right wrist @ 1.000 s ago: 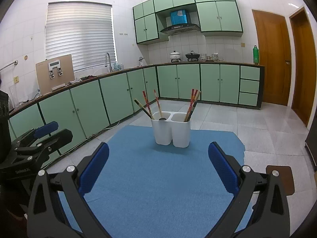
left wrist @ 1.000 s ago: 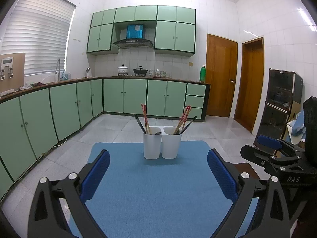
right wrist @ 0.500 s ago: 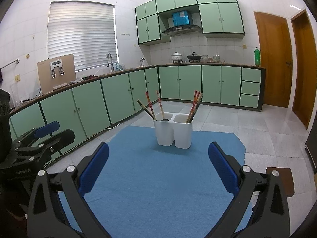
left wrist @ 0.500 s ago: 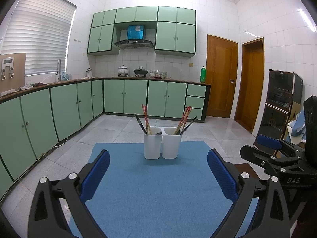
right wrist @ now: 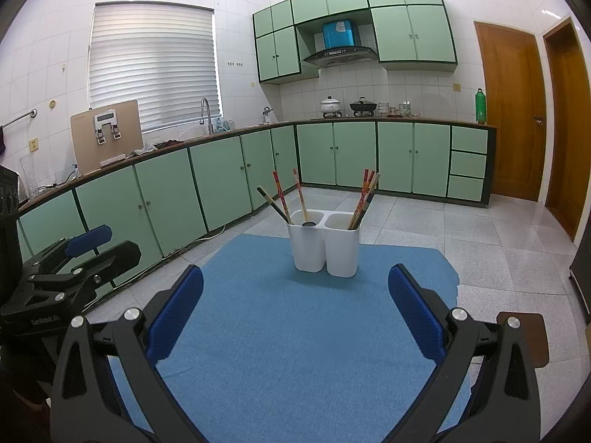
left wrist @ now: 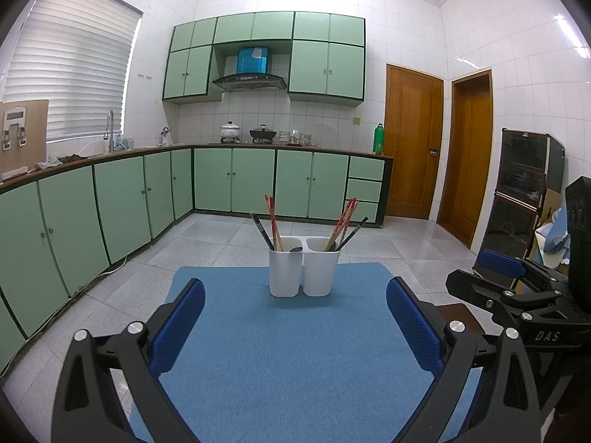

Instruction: Organize utensils

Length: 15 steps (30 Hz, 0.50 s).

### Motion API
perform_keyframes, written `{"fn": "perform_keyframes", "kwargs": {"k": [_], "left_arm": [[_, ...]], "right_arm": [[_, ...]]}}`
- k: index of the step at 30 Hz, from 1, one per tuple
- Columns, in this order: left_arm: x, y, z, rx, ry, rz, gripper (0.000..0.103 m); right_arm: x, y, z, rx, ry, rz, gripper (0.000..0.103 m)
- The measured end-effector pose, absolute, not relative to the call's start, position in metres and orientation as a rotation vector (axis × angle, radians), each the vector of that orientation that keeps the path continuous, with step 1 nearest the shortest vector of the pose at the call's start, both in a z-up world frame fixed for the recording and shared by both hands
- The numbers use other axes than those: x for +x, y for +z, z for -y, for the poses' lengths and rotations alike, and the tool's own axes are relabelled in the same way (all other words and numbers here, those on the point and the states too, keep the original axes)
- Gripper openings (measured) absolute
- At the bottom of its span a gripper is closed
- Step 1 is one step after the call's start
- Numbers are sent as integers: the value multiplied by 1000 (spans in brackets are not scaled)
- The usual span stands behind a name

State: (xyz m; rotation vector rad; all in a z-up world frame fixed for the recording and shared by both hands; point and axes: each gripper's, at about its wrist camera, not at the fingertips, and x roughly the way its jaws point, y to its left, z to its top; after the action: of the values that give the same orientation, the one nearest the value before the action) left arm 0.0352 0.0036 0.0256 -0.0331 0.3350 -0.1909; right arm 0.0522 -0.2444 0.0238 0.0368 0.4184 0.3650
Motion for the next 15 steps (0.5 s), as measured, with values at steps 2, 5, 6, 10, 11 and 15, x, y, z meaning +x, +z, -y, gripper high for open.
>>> {"fn": "perform_keyframes", "kwargs": {"k": [2,5,6,10,11,15], "left_arm": [[35,25,-4,-33,-192,-336,97],[36,26,-4,-33,-192,-337,97],[35,26,-3,-33,-192,-336,97],[35,26,-3,-32,-192,-337,97],[36,26,-3,-32,-192,-338,97],[36,26,-3,-31,-192,-339,97]], "right_arm": [[52,24,244,37,365,-418,97],[52,24,244,37,365,-419,97],[52,24,245,37,366,-420,97],[52,24,245,37,366,-420,97],[52,24,244,36,366,-420,97],[52,24,245,37,367,-420,97]]}}
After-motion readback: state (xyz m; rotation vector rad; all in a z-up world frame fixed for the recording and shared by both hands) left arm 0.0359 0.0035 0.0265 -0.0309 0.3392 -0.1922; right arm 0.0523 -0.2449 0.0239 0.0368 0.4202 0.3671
